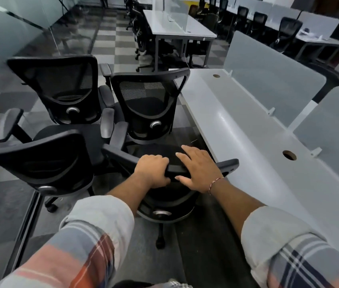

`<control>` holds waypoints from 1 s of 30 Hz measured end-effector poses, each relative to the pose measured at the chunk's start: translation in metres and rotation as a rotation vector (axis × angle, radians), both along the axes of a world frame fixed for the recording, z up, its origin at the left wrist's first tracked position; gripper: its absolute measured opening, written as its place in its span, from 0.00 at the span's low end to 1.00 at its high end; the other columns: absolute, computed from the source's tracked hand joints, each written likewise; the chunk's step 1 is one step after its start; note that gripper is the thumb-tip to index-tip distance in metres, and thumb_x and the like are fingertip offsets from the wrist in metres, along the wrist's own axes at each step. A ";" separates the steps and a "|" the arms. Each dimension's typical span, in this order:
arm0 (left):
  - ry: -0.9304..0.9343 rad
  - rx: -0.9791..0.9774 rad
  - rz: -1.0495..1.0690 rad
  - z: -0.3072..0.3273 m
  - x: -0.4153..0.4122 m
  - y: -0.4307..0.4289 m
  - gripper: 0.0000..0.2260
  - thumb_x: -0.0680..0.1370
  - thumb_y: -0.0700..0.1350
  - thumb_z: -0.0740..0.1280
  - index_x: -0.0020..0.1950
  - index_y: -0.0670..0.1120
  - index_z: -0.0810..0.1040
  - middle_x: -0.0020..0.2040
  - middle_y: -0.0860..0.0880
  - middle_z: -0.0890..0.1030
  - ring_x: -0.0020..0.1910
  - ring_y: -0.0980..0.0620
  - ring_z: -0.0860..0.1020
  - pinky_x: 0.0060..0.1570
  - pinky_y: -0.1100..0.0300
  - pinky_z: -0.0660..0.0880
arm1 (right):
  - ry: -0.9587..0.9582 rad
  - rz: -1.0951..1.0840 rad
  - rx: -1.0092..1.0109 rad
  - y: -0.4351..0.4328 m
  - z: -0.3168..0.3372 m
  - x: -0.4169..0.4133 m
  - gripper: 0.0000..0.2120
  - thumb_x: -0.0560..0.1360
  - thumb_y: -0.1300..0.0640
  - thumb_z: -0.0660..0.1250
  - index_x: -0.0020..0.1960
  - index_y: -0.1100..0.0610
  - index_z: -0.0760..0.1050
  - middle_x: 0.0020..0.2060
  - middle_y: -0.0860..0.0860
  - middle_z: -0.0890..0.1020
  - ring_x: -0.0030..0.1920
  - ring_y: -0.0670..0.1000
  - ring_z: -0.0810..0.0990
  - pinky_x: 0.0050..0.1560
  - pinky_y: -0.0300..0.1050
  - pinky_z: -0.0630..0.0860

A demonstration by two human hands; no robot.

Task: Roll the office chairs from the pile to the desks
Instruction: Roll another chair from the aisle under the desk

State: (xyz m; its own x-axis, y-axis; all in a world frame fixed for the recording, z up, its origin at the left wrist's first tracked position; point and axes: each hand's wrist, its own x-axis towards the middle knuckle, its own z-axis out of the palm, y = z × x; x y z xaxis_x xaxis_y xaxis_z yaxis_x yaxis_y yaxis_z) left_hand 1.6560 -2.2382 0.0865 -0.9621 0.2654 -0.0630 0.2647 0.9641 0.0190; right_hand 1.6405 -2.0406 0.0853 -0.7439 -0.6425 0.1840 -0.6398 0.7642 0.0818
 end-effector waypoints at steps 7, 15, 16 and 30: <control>-0.222 -0.083 -0.058 0.007 -0.030 -0.019 0.20 0.68 0.68 0.70 0.47 0.55 0.73 0.42 0.57 0.77 0.44 0.52 0.77 0.41 0.55 0.69 | -0.295 -0.161 0.179 -0.012 -0.004 -0.016 0.29 0.71 0.33 0.67 0.64 0.49 0.67 0.54 0.49 0.78 0.53 0.53 0.79 0.47 0.49 0.76; -0.301 -0.061 -0.119 0.007 -0.025 -0.031 0.19 0.69 0.67 0.71 0.47 0.55 0.74 0.41 0.56 0.77 0.43 0.51 0.77 0.41 0.55 0.70 | -0.304 -0.286 0.194 -0.031 -0.004 0.004 0.17 0.71 0.38 0.67 0.47 0.48 0.66 0.40 0.46 0.77 0.41 0.51 0.79 0.41 0.47 0.75; -0.305 -0.063 -0.139 0.006 -0.023 -0.036 0.19 0.69 0.67 0.71 0.48 0.55 0.74 0.41 0.56 0.77 0.43 0.51 0.77 0.41 0.55 0.70 | -0.308 -0.303 0.194 -0.036 -0.005 0.009 0.16 0.71 0.39 0.67 0.47 0.48 0.66 0.39 0.46 0.76 0.41 0.51 0.79 0.41 0.47 0.75; -0.087 -0.069 -0.388 -0.004 0.027 -0.090 0.16 0.70 0.65 0.67 0.42 0.55 0.70 0.36 0.56 0.73 0.37 0.51 0.74 0.38 0.56 0.69 | -0.270 -0.517 0.169 -0.096 -0.009 0.090 0.17 0.70 0.39 0.67 0.44 0.49 0.65 0.33 0.45 0.69 0.35 0.51 0.73 0.37 0.47 0.69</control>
State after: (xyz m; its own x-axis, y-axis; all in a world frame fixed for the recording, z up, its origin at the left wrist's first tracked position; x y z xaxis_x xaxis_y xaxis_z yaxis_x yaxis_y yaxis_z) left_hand 1.6829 -2.3283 0.0827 -0.7813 0.6005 -0.1701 0.6099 0.7925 -0.0038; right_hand 1.7308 -2.1368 0.0768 -0.9736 -0.1891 -0.1277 -0.2040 0.9720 0.1162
